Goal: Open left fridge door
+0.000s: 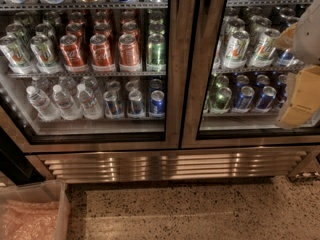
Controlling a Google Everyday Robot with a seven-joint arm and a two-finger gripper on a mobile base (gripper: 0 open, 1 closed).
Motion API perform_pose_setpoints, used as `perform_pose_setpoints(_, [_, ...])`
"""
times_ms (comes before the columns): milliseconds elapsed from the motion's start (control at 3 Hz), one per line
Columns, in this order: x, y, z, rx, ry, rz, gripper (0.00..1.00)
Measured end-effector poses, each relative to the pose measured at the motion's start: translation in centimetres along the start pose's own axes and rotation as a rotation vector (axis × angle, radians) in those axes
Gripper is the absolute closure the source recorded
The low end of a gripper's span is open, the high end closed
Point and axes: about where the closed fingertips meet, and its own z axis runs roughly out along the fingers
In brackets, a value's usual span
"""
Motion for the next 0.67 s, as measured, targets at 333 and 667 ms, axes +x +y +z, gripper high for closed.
perform_pose_setpoints(333, [0.00, 0.00, 0.00, 0.000, 0.000, 0.000, 0.00])
perform_pose_setpoints(667, [0.67, 0.04, -0.15, 0.035, 0.006, 0.036, 0.00])
